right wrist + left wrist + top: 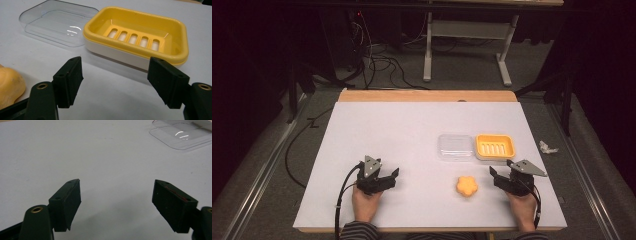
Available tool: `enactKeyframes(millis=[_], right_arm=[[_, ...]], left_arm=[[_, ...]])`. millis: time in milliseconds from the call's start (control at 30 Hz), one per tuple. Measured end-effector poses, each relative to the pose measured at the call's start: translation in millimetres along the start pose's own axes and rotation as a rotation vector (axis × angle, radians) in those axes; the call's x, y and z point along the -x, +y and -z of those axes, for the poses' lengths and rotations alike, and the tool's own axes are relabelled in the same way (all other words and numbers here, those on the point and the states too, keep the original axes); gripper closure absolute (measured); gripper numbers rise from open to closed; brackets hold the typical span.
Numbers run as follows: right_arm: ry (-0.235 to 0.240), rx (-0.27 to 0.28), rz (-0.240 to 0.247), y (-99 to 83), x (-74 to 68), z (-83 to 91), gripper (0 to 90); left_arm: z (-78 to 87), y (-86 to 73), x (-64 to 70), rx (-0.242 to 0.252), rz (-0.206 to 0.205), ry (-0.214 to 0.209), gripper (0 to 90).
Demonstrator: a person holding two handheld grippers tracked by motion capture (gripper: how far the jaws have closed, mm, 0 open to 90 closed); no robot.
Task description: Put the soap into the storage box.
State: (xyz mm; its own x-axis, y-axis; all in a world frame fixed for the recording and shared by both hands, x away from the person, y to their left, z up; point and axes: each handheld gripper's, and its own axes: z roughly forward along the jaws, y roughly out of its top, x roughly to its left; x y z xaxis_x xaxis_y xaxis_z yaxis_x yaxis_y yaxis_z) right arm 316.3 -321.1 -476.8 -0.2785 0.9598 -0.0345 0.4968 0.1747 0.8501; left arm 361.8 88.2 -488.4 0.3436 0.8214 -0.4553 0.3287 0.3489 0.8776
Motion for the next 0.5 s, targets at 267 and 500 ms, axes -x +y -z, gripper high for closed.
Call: enactKeyframes(millis=[267,500], right_arm=[[-0.007,-0.012,0.021,0.4,-2.0,-1.0,29.6],[-0.008,-0.016,0.017,0.5,-2.1,-1.2,29.5]], left_arm=[[-0.2,-0.2,0.1,0.000,-0.003,0.003,23.8],[-0.2,-0.2,0.0,0.000,-0.004,0.003,23.6]])
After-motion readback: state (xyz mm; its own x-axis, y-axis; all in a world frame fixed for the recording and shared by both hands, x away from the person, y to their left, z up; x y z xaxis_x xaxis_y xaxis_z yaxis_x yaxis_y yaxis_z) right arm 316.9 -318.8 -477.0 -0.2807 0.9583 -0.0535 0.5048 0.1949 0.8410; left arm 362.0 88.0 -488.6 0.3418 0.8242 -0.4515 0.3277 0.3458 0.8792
